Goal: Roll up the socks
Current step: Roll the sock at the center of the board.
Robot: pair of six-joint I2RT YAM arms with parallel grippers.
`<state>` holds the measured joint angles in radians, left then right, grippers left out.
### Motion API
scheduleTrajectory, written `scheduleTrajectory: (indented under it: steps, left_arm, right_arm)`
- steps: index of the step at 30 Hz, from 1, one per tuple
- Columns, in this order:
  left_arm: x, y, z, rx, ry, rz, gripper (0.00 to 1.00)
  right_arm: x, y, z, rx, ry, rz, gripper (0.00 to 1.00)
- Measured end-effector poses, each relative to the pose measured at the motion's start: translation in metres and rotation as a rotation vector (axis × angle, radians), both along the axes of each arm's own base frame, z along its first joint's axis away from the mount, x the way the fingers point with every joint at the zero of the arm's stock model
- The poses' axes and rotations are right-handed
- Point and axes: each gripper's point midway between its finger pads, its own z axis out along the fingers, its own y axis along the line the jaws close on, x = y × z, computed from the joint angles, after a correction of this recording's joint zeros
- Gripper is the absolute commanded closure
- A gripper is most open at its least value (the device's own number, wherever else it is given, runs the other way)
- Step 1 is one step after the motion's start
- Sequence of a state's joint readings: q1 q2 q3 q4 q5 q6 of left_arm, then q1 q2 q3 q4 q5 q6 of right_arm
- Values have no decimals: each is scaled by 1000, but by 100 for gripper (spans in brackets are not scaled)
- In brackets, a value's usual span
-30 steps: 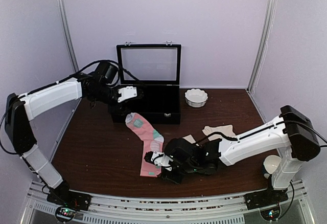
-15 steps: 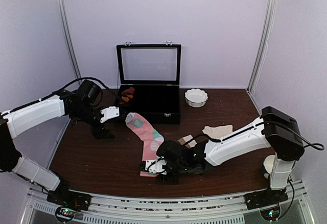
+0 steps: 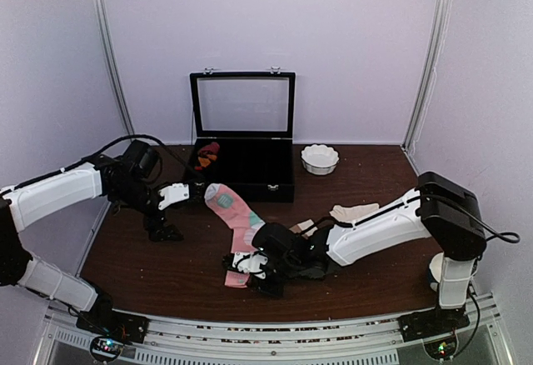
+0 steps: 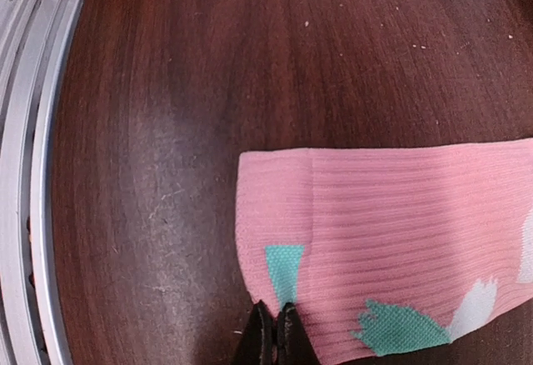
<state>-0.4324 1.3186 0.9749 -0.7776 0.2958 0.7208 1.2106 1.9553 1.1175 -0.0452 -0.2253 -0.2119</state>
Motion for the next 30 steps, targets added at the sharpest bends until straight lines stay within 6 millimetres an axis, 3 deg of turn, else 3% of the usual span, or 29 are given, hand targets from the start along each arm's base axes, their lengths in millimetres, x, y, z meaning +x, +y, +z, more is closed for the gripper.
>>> scheduleTrajectory:
  steps: [4,10,16,25,30]
  left_arm:
    - [-11,-4,-7,13,19,-46,6]
    - [-29,-29,-12,-25,60,-145,17]
    - [-56,-49,-32,-17,109,-265,30]
    - [-77,-78,-51,-5,83,-422,19]
    - [-81,-95,-64,30,30,-491,22]
  right_arm:
    - [5,4,3,31,147,-62,100]
    - [11,20,7,74,391,-151,100]
    - [16,19,6,105,648,-259,100]
    - [33,17,12,177,896,-404,100]
    - [38,18,6,187,984,-459,100]
